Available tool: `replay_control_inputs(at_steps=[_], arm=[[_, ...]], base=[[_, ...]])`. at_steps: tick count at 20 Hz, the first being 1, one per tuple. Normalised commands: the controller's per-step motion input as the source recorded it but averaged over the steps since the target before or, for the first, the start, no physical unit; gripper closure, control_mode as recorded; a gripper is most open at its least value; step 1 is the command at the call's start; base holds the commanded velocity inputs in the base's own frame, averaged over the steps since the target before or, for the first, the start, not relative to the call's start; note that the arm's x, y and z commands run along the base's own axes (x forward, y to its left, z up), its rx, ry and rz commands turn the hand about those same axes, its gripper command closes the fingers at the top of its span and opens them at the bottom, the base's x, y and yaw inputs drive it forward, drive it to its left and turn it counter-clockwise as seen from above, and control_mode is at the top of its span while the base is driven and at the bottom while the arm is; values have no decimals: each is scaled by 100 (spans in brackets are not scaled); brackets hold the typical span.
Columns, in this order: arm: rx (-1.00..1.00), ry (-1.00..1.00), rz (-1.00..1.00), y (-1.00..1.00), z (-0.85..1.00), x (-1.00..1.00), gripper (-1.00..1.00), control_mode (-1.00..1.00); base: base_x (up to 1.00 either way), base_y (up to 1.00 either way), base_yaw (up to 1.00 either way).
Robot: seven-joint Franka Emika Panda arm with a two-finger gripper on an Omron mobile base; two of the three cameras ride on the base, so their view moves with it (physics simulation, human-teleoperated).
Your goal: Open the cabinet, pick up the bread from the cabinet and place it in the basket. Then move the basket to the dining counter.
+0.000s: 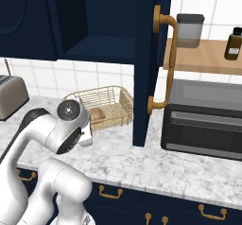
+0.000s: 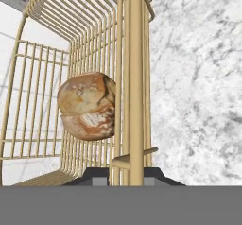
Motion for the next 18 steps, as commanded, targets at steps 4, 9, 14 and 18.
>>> replay_control_inputs(at_steps=[4,9,14,18], arm=[[0,0,-13,5,50,-64,100,-100],[-3,-5,-10,29,48,-56,100,-100],[0,0,-2,5,8,-12,100,100],[0,0,0,0,0,0,100,100]], base=[[0,0,0],[0,0,0],[-60,20,-7],[-98,41,-1]])
